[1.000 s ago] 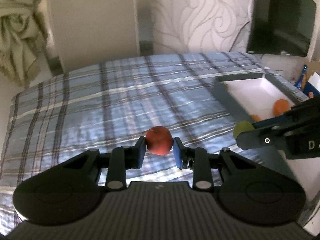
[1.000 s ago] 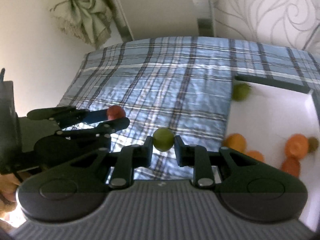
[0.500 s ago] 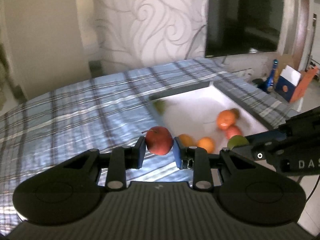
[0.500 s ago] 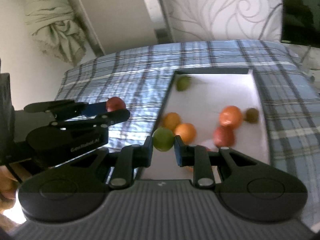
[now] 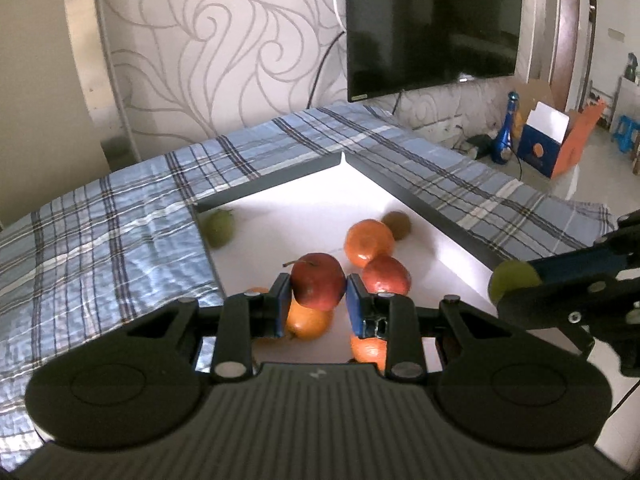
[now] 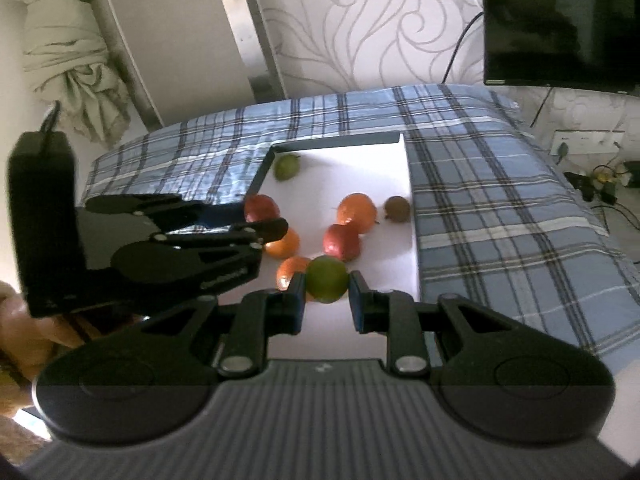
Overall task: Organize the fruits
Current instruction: 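Carry the red and green apples over the white box with both tools, then open the left tool to drop the red apple into the box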
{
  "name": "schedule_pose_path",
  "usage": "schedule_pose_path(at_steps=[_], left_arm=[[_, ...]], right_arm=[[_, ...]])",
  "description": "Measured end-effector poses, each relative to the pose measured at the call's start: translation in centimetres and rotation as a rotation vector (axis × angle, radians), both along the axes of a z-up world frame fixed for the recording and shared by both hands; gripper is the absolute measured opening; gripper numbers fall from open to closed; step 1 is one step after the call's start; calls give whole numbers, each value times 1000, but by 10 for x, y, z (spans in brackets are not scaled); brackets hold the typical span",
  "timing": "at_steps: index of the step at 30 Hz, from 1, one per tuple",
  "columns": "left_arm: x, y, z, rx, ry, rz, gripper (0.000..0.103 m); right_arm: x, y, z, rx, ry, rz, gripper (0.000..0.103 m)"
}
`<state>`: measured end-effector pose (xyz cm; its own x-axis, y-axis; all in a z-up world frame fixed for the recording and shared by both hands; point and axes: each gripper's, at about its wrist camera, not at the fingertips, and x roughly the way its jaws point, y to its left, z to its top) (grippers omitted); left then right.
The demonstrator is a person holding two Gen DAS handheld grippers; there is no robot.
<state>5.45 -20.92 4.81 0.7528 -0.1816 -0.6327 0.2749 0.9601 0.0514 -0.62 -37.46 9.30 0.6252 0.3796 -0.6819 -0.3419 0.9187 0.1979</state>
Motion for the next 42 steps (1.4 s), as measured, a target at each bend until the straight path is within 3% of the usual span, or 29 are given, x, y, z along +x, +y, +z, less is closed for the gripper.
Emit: schedule_pose_path(at_steps=[13, 17, 24, 35, 42], left_arm=[[-3, -8, 2, 19, -5, -1, 35], [-7, -7, -3, 22, 2, 4, 46], [-13, -4, 0, 14, 0, 16, 46], [-53, -5, 7, -10, -19, 32, 47], [-58, -3, 9, -22, -14, 75, 51]], right_arm=[[-2, -9, 0, 3, -8, -14, 26], [1, -10, -4, 5, 0, -18, 26], [9, -8, -5, -3, 7, -4, 26], [31, -7, -24, -39, 42, 20, 26], [43, -1, -29, -60, 54, 39, 28]])
